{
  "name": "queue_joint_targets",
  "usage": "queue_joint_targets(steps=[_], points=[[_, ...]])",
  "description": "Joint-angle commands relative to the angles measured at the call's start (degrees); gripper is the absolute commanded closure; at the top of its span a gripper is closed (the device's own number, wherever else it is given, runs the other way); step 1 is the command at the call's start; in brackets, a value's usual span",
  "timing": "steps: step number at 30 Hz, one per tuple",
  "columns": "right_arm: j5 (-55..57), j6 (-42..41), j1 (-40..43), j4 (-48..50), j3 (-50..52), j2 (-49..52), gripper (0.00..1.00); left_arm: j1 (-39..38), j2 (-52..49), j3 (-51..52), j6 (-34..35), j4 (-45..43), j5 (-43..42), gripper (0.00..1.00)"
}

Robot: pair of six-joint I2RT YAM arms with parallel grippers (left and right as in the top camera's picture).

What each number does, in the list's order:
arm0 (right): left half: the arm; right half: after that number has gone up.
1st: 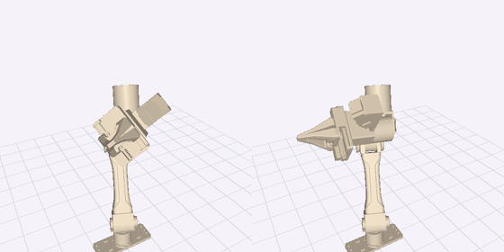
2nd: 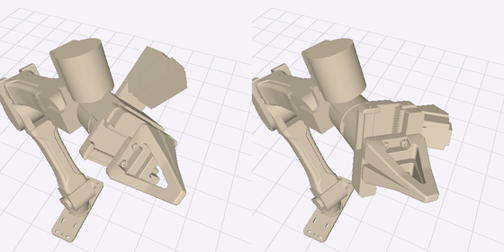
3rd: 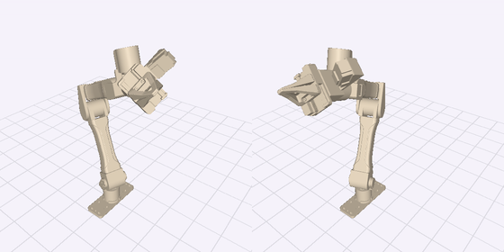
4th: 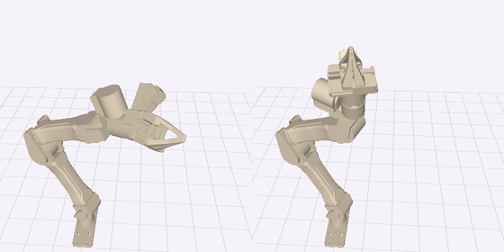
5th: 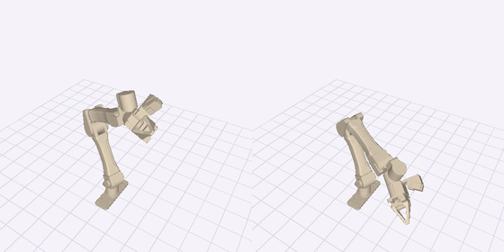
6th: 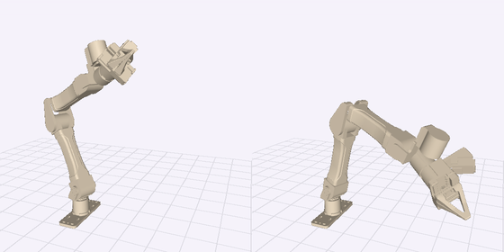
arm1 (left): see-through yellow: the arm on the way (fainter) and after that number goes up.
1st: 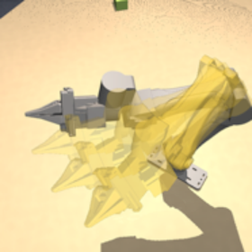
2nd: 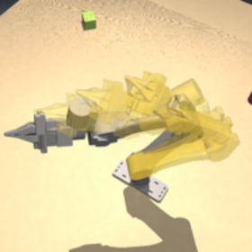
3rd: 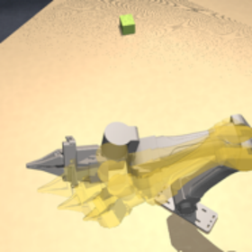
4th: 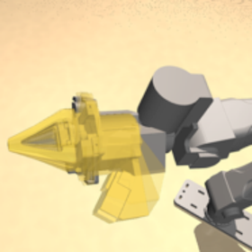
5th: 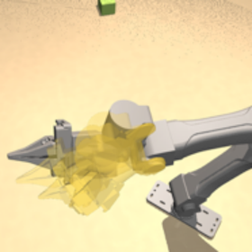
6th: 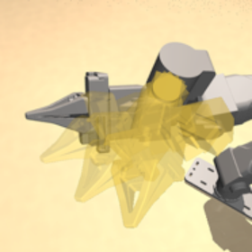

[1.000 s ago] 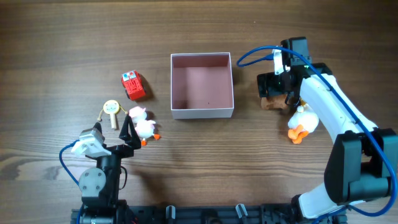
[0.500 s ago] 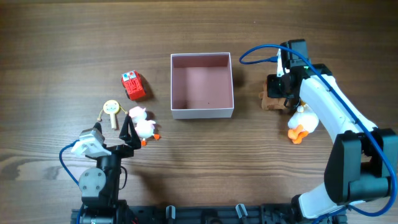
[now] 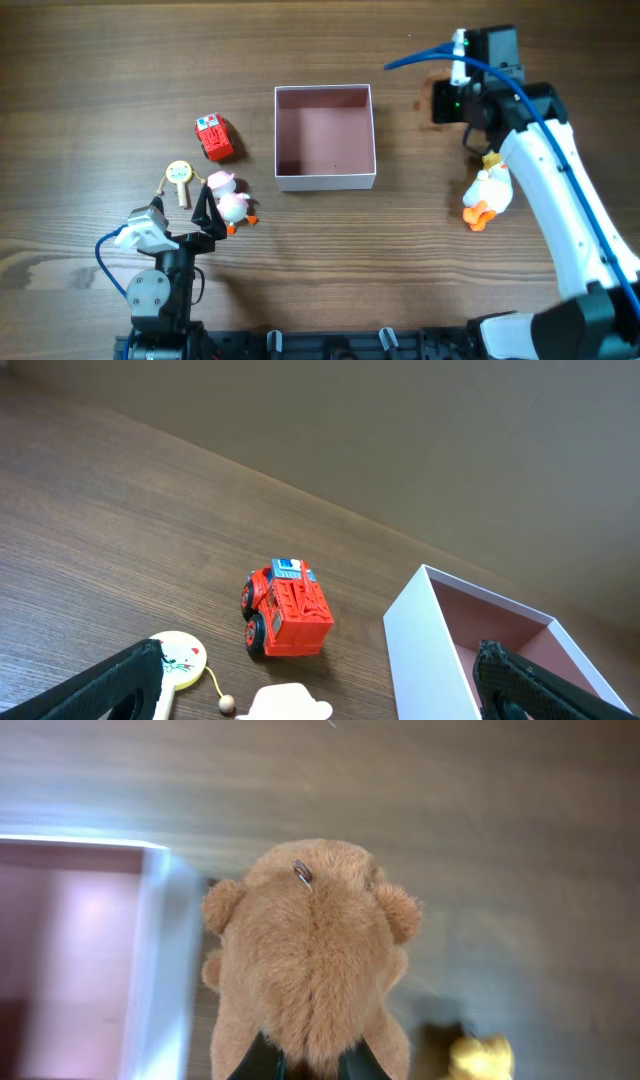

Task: Pack container
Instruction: 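Carry the bear with the right gripper into the box and release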

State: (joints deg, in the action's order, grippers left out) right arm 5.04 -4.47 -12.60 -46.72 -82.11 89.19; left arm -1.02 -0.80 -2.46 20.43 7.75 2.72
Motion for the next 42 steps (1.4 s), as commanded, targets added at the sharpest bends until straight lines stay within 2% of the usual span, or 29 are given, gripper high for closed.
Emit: queue_joint_targets(steps=[1,3,7,12,17,27,35,42], points=[[1.5,0.6,-8.6,0.9,-3.7,-1.3,0.96,-0.3,0.4,0.4,-0.9,-0.2,0.5,0.00],[1.7,0.6,-14.0,4.4,-3.7,-1.0,0.96,-0.3,0.4,0.4,-0.9,-0.2,0.5,0.00],[5.1,-2.3,-18.8,6.4,-3.7,2.1,0.96,-0.3,0.4,0.4,-0.9,-0.2,0.5,0.00],[4.8,-10.9,-20.6,6.2,-3.7,11.0,0.96,-0.3,0.4,0.4,-0.9,-0.2,0.5,0.00],[4.9,-15.6,-22.4,5.6,-3.7,13.6,0.96,-0.3,0.4,0.4,-0.9,-0.2,0.5,0.00],[9.2,-16.5,-22.5,8.7,-3.7,14.0,0.96,-0.3,0.4,0.4,-0.9,-0.2,0.5,0.00],[11.1,-16.8,-22.2,10.1,-3.7,23.3,0.96,-0.3,0.4,0.4,-0.9,-0.2,0.5,0.00],[13.6,-16.7,-20.9,11.1,-3.7,24.7,0.96,-0.3,0.4,0.4,-0.9,-0.2,0.5,0.00]])
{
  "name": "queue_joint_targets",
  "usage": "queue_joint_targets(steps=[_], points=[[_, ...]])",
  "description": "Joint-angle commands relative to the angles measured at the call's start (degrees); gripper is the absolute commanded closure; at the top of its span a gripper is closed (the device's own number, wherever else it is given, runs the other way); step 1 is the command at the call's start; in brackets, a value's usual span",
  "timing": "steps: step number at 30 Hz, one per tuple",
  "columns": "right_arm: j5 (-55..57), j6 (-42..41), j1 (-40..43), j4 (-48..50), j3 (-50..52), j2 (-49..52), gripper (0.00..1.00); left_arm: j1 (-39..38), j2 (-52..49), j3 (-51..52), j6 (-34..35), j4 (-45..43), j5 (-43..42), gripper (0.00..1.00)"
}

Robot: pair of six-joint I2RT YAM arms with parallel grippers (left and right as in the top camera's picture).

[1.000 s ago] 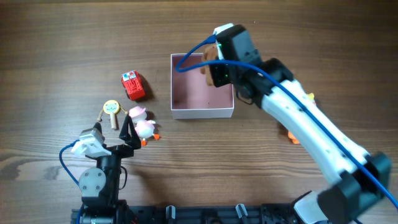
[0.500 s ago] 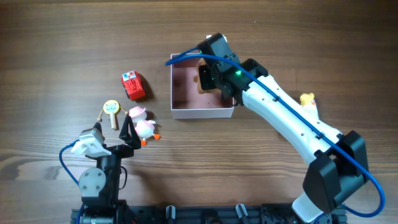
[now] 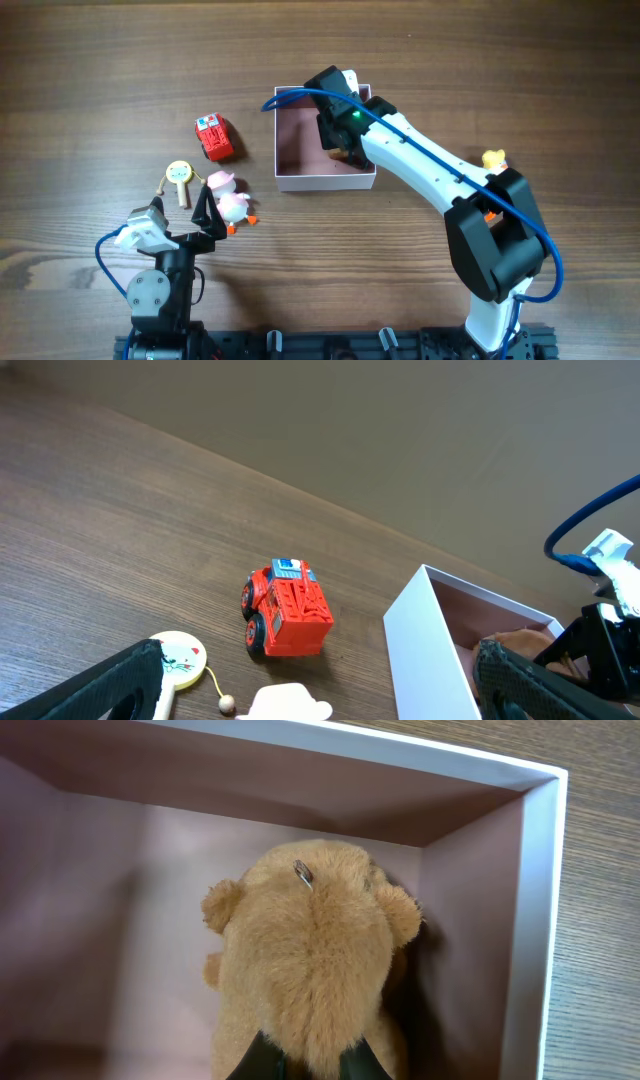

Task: Pack container
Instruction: 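Carry the bear with the right gripper into the box and release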

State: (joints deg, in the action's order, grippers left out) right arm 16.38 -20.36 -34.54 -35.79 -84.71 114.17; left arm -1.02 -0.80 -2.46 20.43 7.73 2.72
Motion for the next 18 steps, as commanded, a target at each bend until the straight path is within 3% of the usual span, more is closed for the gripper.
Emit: queue_joint_targets(steps=[1,18], points=[[2.3,-0.8,1.4,0.2,-1.1,-0.3,0.96,-0.3,0.4,0.4,-0.9,-0.2,0.5,0.00],[0.5,6.9,3.0,3.5,-1.1,-0.3,0.96,-0.3,0.4,0.4,-0.9,-0.2,0.5,0.00]])
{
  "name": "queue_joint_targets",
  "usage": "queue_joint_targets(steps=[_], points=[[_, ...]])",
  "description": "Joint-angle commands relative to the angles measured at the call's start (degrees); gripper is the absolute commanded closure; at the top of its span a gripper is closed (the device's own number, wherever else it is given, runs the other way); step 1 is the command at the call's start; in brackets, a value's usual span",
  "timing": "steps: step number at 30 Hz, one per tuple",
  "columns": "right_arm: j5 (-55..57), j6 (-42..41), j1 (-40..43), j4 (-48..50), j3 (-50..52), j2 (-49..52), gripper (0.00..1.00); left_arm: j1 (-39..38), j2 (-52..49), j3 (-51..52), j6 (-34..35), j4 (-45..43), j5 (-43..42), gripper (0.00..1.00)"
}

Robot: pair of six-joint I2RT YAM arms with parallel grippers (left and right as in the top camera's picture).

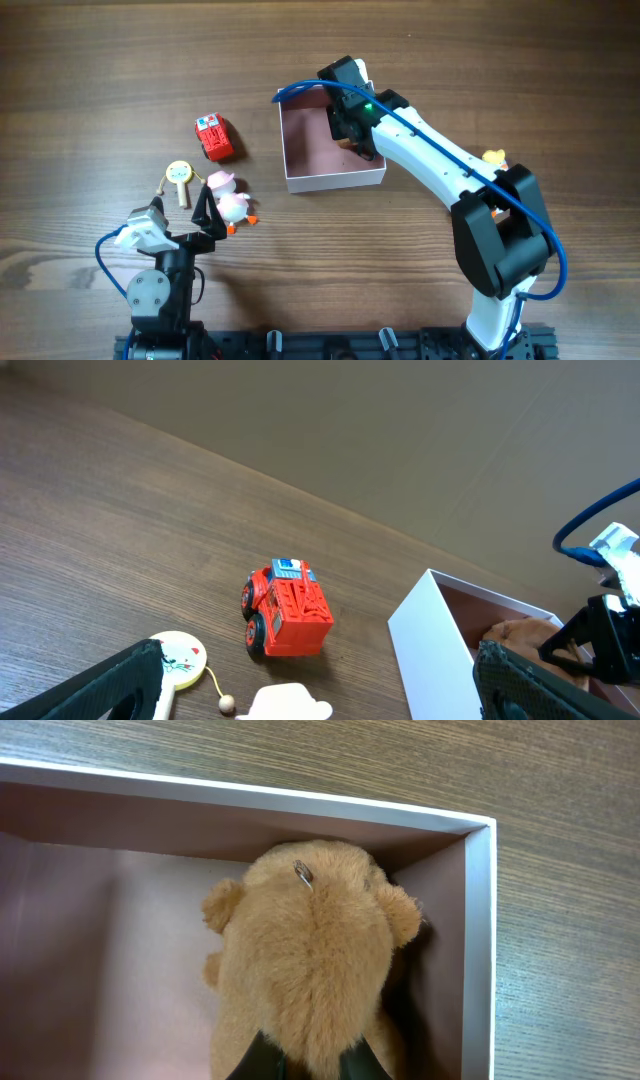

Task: Pack container
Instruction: 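Carry the bear with the right gripper into the box and release, then move the right gripper back to the yellow-hat white duck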

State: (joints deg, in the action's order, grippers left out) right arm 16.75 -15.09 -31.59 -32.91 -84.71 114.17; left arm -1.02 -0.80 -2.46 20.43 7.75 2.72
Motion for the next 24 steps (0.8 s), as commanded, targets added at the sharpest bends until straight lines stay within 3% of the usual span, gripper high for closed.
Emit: queue_joint_targets(steps=[1,5,7,9,15,20,24], points=[[0.1,1.7,0.1,0.6,-1.1,-0.3,0.96,-0.3,0.4,0.4,-0.9,-0.2,0.5,0.00],[-0.1,1.7,0.1,0.8,-1.1,-0.3,0.96,-0.3,0.4,0.4,-0.9,-0.2,0.5,0.00],[-0.3,1.6,0.1,0.5,-1.1,-0.3,0.80,-0.3,0.4,0.4,-0.9,-0.2,0.5,0.00],[-0.3,1.6,0.1,0.5,-1.1,-0.3,0.75,-0.3,0.4,0.4,-0.9,-0.2,0.5,0.00],[-0.3,1.6,0.1,0.7,-1.1,-0.3,0.71,-0.3,0.4,0.4,-0.9,-0.2,0.5,0.00],[-0.3,1.6,0.1,0.8,-1.1,-0.3,0.48,-0.3,0.4,0.4,-0.9,-0.2,0.5,0.00],[-0.3,1.7,0.1,1.2,-1.1,-0.9,0.45,-0.3,0.4,0.4,-0.9,-0.2,0.5,0.00]])
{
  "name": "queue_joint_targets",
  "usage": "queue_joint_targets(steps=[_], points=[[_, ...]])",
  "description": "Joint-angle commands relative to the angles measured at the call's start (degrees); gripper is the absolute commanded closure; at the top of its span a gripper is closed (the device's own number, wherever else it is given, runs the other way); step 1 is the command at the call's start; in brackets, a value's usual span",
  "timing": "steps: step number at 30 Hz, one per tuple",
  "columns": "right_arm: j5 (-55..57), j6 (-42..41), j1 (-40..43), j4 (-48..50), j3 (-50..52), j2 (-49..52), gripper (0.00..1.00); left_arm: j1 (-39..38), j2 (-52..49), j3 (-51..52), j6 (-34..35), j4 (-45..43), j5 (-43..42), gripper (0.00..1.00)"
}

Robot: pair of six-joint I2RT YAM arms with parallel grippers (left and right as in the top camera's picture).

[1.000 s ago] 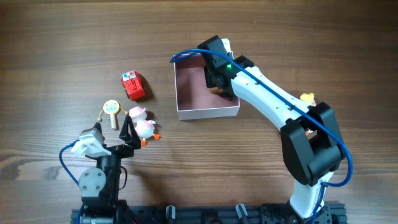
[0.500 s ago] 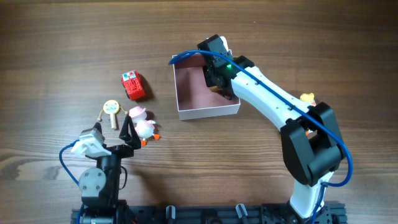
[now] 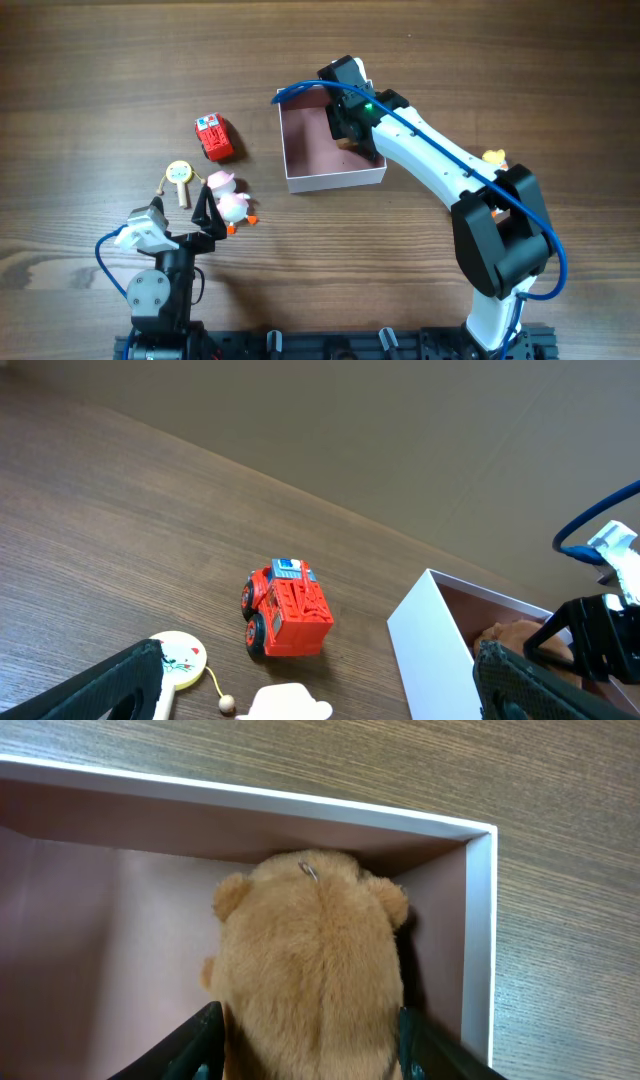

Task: Pack container
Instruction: 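Move the right gripper back to the yellow-hat white duck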

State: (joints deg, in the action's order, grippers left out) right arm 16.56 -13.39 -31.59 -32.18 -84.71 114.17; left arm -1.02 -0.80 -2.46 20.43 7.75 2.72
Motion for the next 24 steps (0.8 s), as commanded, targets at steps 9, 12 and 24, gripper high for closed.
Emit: queue_joint_targets(steps=[9,12,24], points=[[5.6,3.6,0.6,-3.9,-1.6,-15.4,0.38,-0.3,0.4,0.4,-0.9,-0.2,0.5,0.00],[5.2,-4.0,4.0,-17.1,-1.6,-25.9,0.38,-0.3,0.4,0.4,-0.9,-0.2,0.5,0.00],[-1.4,-4.5,28.6,-34.5,9.7,-37.5,0.16,-0.3,0.4,0.4,-0.9,-0.2,0.5,0.00]])
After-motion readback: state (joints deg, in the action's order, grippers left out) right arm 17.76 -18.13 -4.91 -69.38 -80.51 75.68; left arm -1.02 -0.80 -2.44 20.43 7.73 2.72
